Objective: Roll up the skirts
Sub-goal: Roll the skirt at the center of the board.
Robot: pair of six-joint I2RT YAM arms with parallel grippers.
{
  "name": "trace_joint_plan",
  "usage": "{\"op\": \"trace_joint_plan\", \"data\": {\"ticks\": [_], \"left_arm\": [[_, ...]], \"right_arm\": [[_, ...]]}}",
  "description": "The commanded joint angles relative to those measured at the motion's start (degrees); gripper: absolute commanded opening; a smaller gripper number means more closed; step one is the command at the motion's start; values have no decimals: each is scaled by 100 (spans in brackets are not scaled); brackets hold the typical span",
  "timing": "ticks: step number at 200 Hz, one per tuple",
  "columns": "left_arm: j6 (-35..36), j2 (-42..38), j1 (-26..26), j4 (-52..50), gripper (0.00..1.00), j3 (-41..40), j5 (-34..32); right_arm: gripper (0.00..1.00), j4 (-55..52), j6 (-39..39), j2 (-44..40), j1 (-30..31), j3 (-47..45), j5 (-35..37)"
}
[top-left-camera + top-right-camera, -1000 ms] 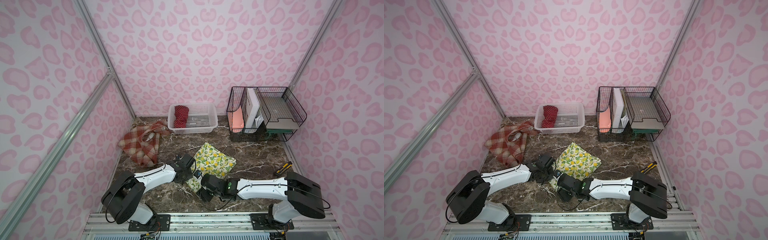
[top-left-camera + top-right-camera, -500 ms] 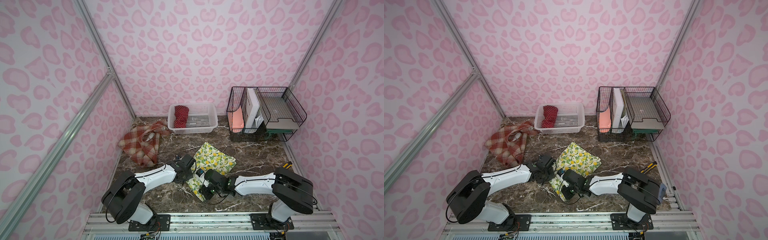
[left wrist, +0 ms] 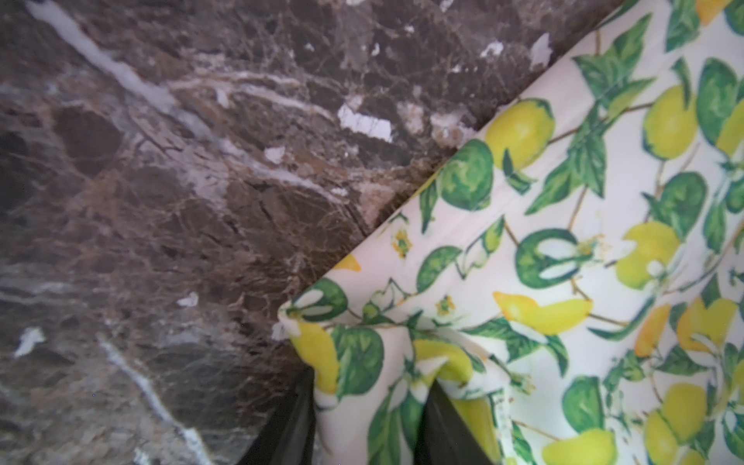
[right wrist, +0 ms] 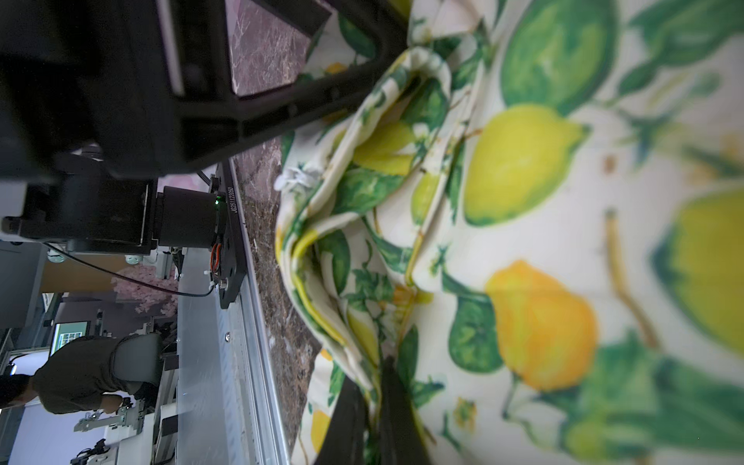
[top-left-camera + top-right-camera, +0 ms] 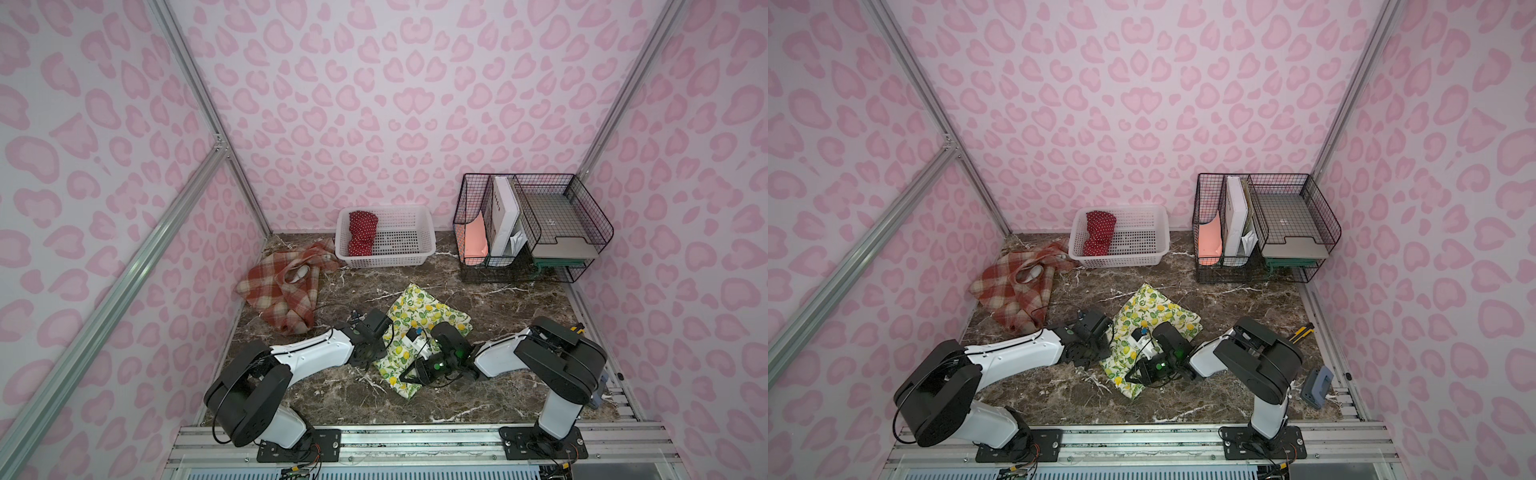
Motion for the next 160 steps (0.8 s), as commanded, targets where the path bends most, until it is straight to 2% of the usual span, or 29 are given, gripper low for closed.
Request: {"op": "trace_joint_plan", "data": {"ticks": [1,24,39,49,57,66,79,90,105,141,160], "left_arm": [[70,34,2,-406,43,-162,116],[89,71,-43,-273,43,-357,160],[77,174,-87,-119,39,-455,166],[76,258,-126,-31,28,-456,133],[67,317,-147,0,14,-420,95],[46,349,-195,-4,0,-356,-6],[58,310,-268,-105,0,-218,-214],[71,238,-336,-299,0,-79,-396],[124,88,-380,-512,0,61,-533],[139,-127,-432,-1069,0,210,-703],[136,-177,-442,-1268,0,263,-683]], "right_arm": [[0,-773,-26,47,-109,-68,223],[0,-548,67,97,-284,-128,-71],[0,-425,139,154,-330,-117,-215],[0,-471,131,190,-322,-76,-257],[0,-595,107,233,-323,-20,-250],[9,-737,58,249,-329,27,-213],[28,-1022,-35,199,-314,66,-71],[41,-1454,-168,86,-269,123,276],[49,-2196,-375,-172,-131,297,940],[55,-3284,-547,-1066,323,507,2178],[57,-3992,-506,-1610,738,717,3376]]}}
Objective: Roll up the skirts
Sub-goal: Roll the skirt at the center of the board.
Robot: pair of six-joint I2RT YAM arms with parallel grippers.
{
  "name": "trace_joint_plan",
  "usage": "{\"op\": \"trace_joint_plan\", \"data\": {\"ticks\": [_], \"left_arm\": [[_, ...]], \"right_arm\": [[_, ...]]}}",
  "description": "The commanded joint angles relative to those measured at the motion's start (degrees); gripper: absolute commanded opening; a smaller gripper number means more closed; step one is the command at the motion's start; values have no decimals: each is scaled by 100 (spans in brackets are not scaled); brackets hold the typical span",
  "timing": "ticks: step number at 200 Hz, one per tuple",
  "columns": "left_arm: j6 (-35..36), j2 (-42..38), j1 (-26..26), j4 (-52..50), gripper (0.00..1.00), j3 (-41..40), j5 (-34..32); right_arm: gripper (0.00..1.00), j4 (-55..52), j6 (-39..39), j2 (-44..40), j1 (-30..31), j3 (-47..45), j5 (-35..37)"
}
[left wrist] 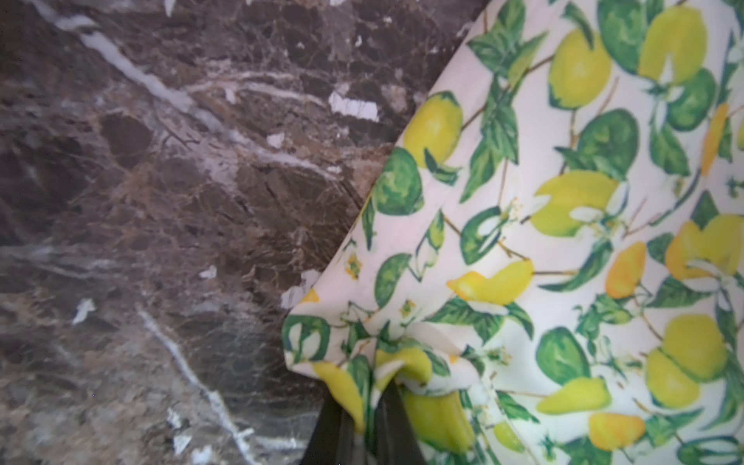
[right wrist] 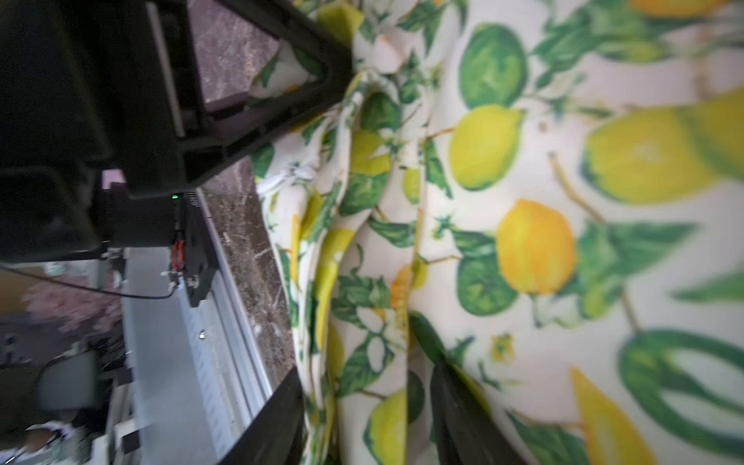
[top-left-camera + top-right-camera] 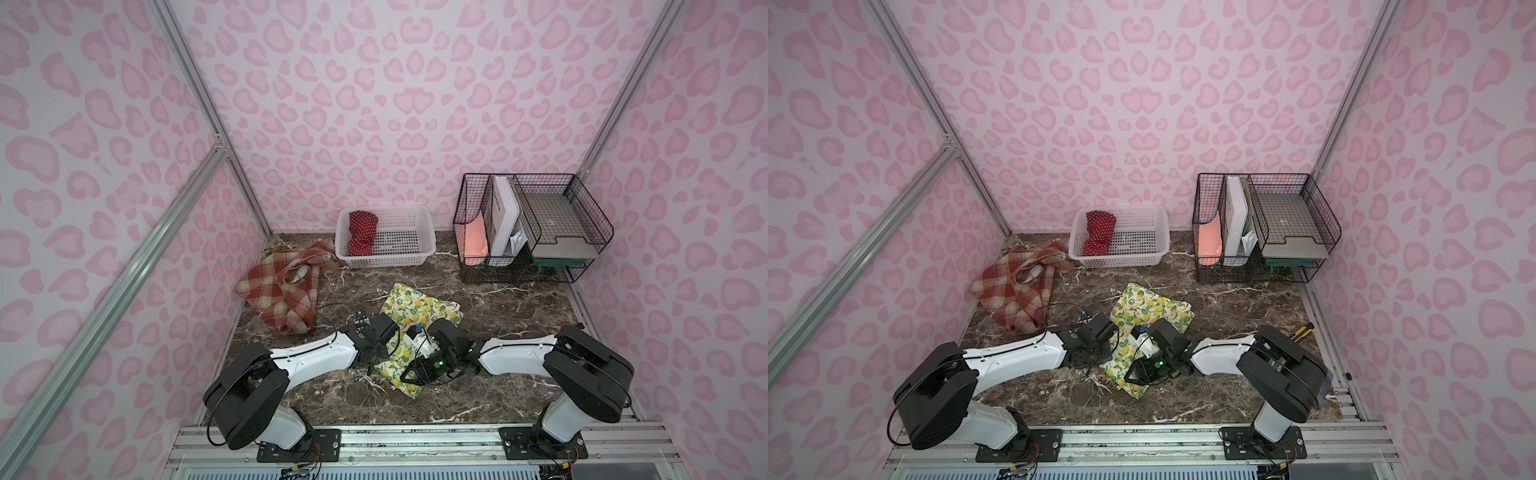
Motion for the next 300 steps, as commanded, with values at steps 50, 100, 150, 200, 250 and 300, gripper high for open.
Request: {"op": "trace_joint_plan", "data": {"ticks": [50,100,150,200,250,300], "left_arm": [[151,-11,-19,-926,0,181,8],[134,158,-18,-818,0,178,100],[46,220,-22,-595,0,31,230],[10,242,-19,-463,0,-59,283],[10,265,-21,-440,0,-73,313],[45,274,-20,-396,0,-96,337]], "right_arm": [[53,-2444,-112,-1847,1131,463,3360],[13,-959,-527,-1998,2497,262,3331],[14,-146,-950,-991,2708,335,3386],[16,-71,-1112,-261,2545,386,3719],[40,-112,-1237,200,2389,340,3745],[61,-349,-1340,423,2462,455,3971]]}}
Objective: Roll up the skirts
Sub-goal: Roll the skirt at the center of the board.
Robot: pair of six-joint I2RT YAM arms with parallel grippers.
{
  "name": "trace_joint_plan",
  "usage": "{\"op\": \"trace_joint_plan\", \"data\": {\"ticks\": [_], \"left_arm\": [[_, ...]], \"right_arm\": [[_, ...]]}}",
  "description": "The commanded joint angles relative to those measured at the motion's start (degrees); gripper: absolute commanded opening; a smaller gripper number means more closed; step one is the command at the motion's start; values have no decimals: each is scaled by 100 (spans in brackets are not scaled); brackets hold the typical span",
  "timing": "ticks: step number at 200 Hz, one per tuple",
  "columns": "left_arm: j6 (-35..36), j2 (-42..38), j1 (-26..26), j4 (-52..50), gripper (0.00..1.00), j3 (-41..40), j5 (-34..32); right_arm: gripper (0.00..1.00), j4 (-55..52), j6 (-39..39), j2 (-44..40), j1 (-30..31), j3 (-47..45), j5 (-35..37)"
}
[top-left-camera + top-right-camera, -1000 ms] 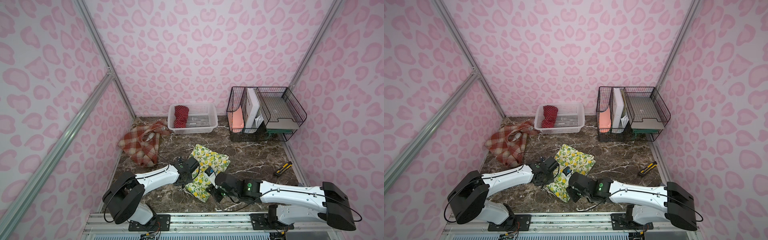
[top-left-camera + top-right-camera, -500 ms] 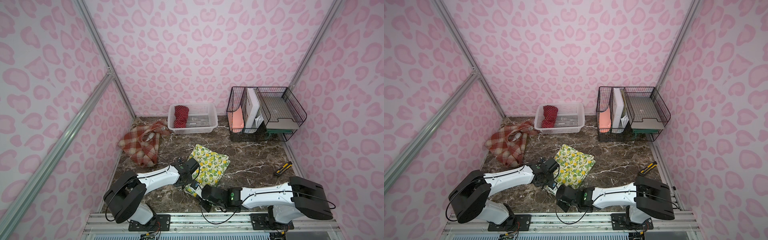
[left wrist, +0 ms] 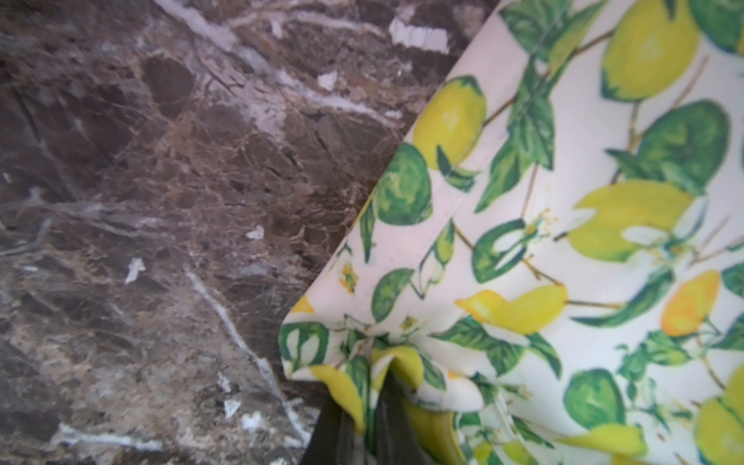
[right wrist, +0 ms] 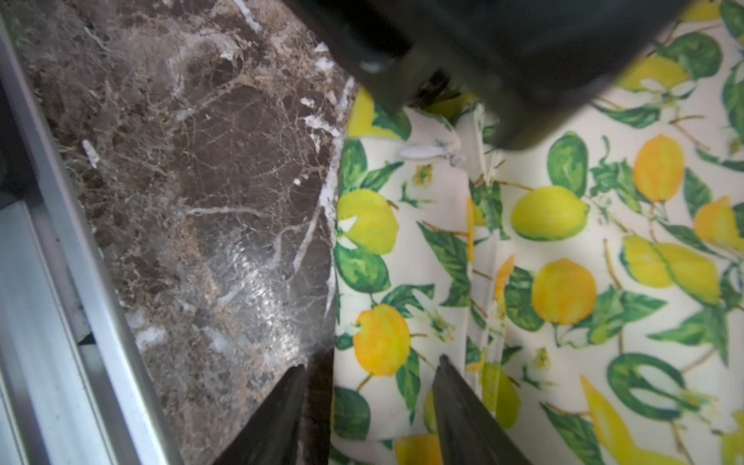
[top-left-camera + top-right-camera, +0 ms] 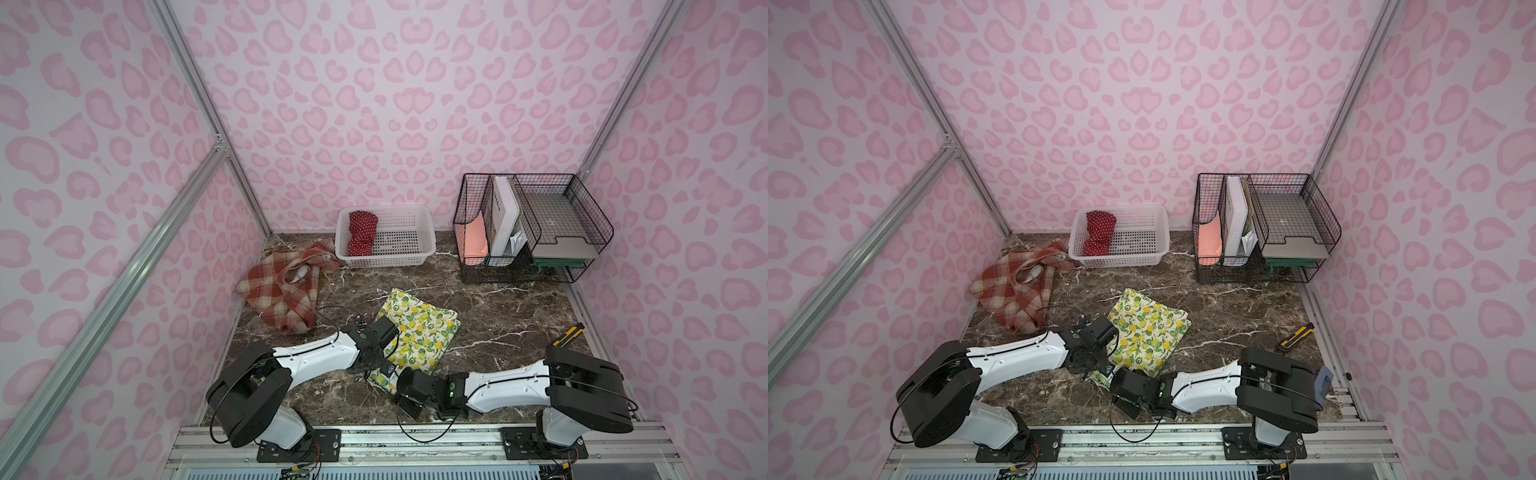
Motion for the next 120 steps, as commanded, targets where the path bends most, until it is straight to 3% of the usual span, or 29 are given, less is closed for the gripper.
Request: {"op": "trace_joint_plan", "data": {"ticks": [1,26,54,91,103,120], "left_arm": [[32,84,4,17,0,-67,272],[70,84,7,24,0,-59,280],[76,43,11,8,0,-51,298],[76,-91,58,74,0,-110,380],[93,-156,93,75,0,-122,411],[148,-332,169,66,0,-150,443]], "right_arm": [[61,-351,-66,90,65,79,285],[59,-800,26,324,235,204,576],[43,-1274,194,673,390,285,725],[7,-1611,349,910,453,347,739],[0,-1607,313,864,456,350,671],[0,-1514,183,671,393,338,236]]}}
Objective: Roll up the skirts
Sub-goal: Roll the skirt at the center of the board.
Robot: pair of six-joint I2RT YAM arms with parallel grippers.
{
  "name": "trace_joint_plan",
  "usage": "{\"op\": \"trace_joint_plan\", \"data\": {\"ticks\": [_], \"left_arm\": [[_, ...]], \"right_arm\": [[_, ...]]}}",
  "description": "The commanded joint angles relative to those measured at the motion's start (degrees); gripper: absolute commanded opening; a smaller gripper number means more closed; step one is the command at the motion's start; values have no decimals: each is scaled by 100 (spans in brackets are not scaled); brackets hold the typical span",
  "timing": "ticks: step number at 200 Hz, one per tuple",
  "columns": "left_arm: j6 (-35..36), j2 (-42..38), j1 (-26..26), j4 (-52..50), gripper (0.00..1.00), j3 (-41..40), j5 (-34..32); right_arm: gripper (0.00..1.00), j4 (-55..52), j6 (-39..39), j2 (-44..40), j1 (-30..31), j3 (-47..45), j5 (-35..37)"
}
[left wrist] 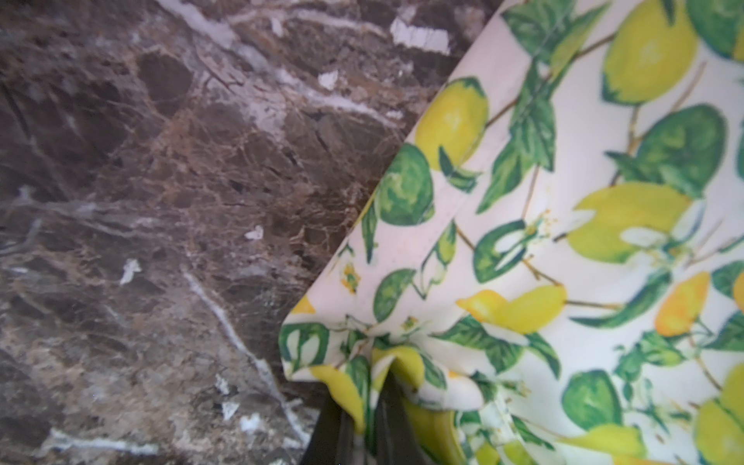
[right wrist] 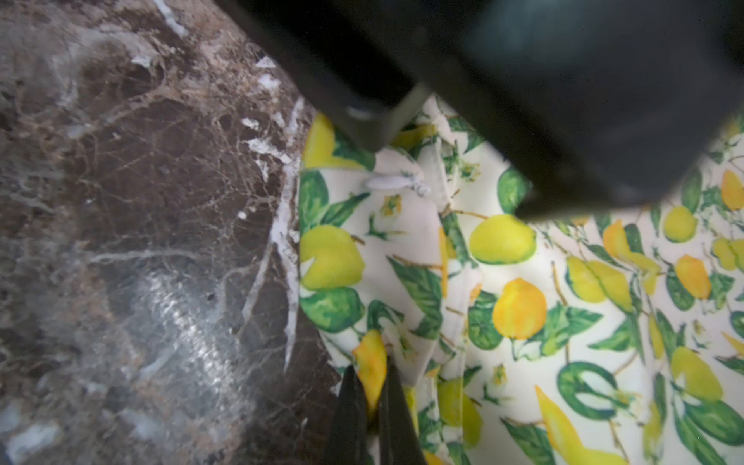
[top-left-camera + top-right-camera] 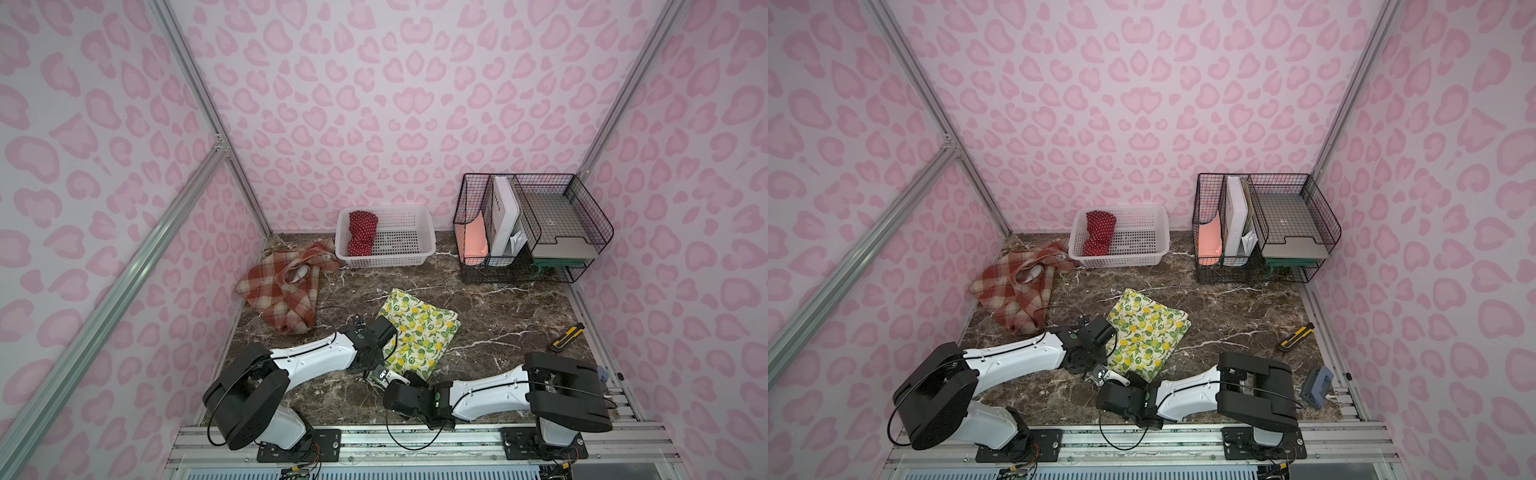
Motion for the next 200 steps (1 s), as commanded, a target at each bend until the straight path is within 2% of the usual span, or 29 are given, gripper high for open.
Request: {"op": "trace_joint_plan", "data": {"ticks": [1,27,37,60,83,122,142,158,181,200], "left_arm": [[110,-142,82,-21,0,-58,296],[292,-581,279,-181,1,-63,278],[362,-774,371,-245,10,-77,297],[422,-1259,559,-492,43,-95,193],[465,-1686,706,-804,57,-139,14],[339,-2265,786,-1149,60,-322,-70],[263,-2533,787,-1270,60,-444,-83],[263,-2766,781,-1244,60,-544,0],[241,-3048,699,-967,60,-788,209],[80,-3264,534,-733,60,-992,232]], "right_arm": [[0,-1167,-7,-30,-71,-101,-1250],[0,-664,-67,-538,-325,-247,-2552],[0,-504,-67,-652,-440,-260,-3011],[0,-174,-19,-736,-754,-258,-3997],[0,208,91,-690,-1107,-324,-4889],[0,1432,723,-582,-1975,-746,-6695],[0,1995,1027,-523,-2340,-904,-7308],[0,2653,1555,-412,-2573,-997,-7856],[0,3456,2218,-249,-2849,-1030,-8438],[0,3738,2611,-48,-3105,-1050,-8601]]}}
